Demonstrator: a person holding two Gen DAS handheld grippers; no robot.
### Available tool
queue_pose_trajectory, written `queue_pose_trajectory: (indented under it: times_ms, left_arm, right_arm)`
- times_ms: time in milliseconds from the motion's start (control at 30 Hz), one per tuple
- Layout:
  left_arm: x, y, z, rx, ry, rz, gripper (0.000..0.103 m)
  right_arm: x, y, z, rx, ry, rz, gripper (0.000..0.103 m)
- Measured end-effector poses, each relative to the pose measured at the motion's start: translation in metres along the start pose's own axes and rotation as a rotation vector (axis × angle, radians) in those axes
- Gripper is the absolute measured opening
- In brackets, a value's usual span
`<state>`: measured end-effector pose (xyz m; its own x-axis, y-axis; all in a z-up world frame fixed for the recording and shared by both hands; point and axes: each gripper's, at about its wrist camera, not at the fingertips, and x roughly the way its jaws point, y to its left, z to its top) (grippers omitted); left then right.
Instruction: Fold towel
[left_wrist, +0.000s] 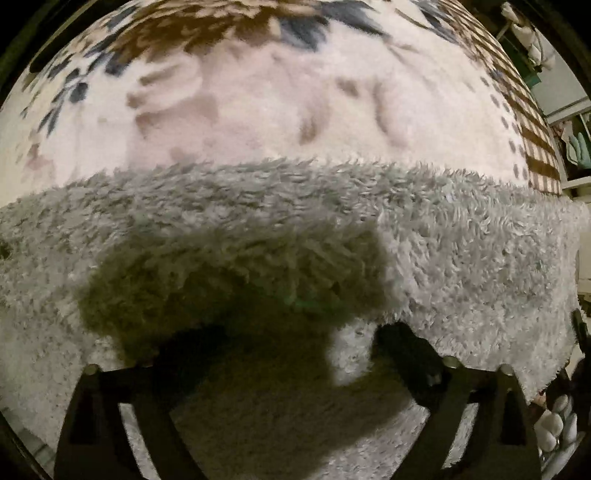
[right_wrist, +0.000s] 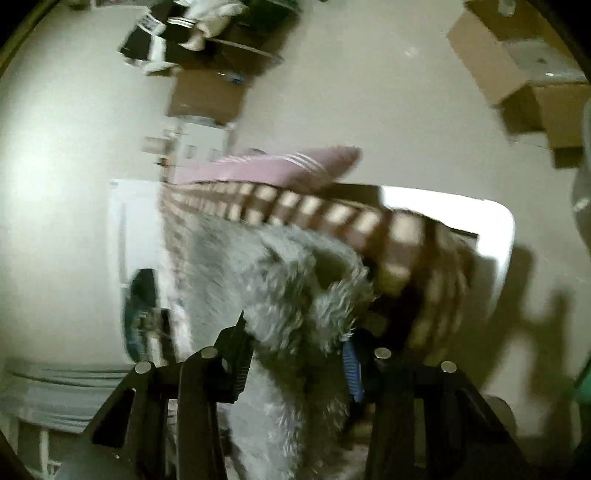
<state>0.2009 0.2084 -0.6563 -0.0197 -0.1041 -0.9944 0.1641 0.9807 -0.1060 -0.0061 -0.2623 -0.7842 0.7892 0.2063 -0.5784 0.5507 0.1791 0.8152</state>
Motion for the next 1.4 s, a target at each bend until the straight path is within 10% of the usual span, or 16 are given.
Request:
queue_pose_trajectory:
  times_ms: [200, 333, 567, 633, 667, 1067, 1400]
  left_arm:
    - [0.016, -0.001, 0.02, -0.019, 0.045, 0.032, 0.103]
    - [0.029, -0.006, 0.03, -0.032, 0.025, 0.046, 0.103]
    - [0.028, -0.014, 0.028, -0.026, -0.001, 0.033, 0.103]
    - [0.027, -0.015, 0.028, -0.026, 0.005, 0.024, 0.103]
    - [0.024, -0.011, 0.025, -0.026, 0.008, 0.018, 0.103]
    - [-0.031, 0.029, -0.006, -0.117, -0.071, -0.102, 0.103]
    - [-0.099, 0.154, -0.068, -0.248, -0.134, -0.144, 0.103]
  right_arm:
    - [0.028, -0.012, 0.011, 0.052, 0.02, 0.126, 0.082]
    - [0.042, 0.001, 0.015, 0.024, 0.036, 0.152, 0.084]
    - [0.075, 0.032, 0.018, -0.11, 0.074, 0.034, 0.069]
    - [0.073, 0.036, 0.017, -0.124, 0.062, -0.029, 0.029]
    - [0.069, 0.037, 0.015, -0.128, 0.049, -0.041, 0.027]
    - [-0.001, 0.143, -0.054, -0.365, -0.058, 0.003, 0.022]
    - [0.022, 0.253, -0.189, -0.61, 0.092, 0.065, 0.022]
